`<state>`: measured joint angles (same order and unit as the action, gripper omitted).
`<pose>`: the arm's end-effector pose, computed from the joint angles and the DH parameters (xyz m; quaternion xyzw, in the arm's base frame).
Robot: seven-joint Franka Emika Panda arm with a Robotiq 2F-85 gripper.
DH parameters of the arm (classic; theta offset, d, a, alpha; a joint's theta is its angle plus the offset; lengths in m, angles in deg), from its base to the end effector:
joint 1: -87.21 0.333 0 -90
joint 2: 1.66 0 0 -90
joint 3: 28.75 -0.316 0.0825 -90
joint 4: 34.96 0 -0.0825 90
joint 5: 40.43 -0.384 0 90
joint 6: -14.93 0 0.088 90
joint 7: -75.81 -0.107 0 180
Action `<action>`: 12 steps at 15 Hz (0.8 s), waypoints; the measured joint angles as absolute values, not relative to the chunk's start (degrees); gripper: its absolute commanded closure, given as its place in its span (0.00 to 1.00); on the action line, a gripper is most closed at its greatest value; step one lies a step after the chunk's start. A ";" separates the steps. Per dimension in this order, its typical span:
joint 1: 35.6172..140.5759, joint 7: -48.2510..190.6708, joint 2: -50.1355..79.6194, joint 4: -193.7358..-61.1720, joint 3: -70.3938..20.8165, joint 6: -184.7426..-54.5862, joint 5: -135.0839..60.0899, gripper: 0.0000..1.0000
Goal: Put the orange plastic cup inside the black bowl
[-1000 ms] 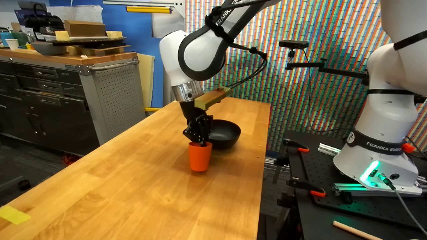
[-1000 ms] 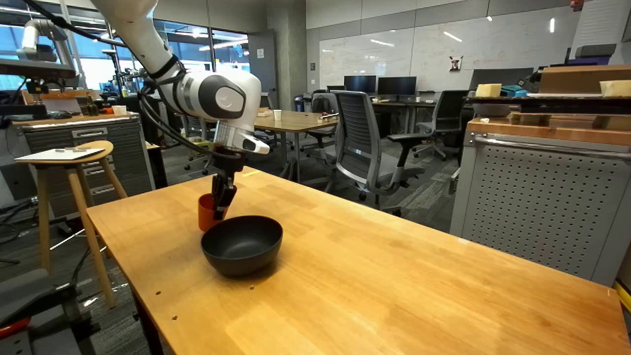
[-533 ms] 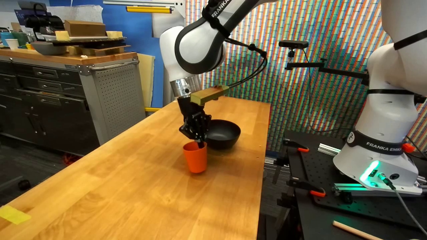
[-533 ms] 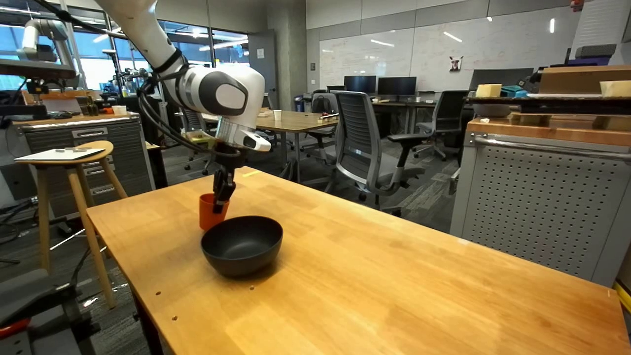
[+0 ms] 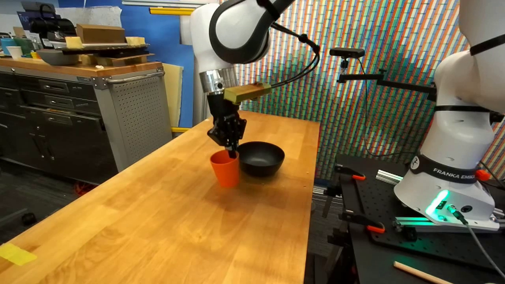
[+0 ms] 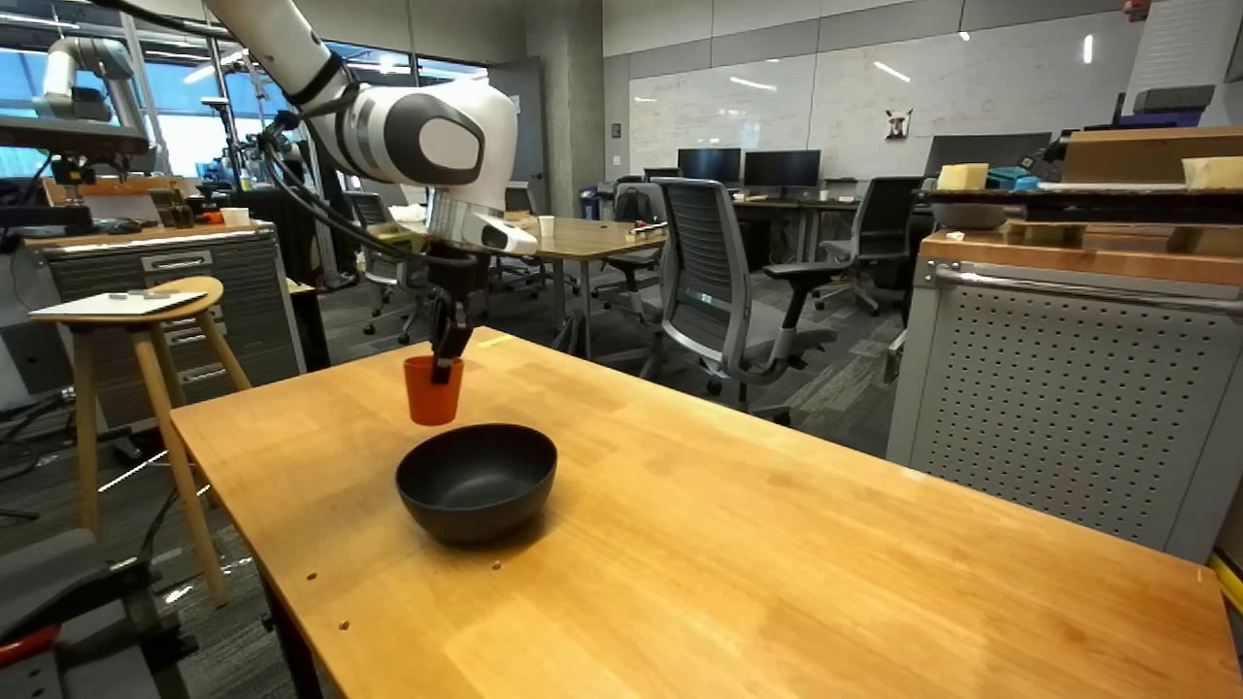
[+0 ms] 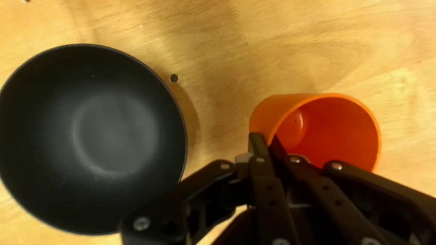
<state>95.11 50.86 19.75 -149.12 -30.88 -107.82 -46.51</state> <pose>0.5726 0.1054 0.2571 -0.9792 0.1625 0.1208 0.0123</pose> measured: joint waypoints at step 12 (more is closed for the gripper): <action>90.85 39.55 4.82 -157.79 -25.55 -106.93 -35.96 0.99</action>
<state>90.85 39.55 4.82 -157.79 -25.55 -106.93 -35.96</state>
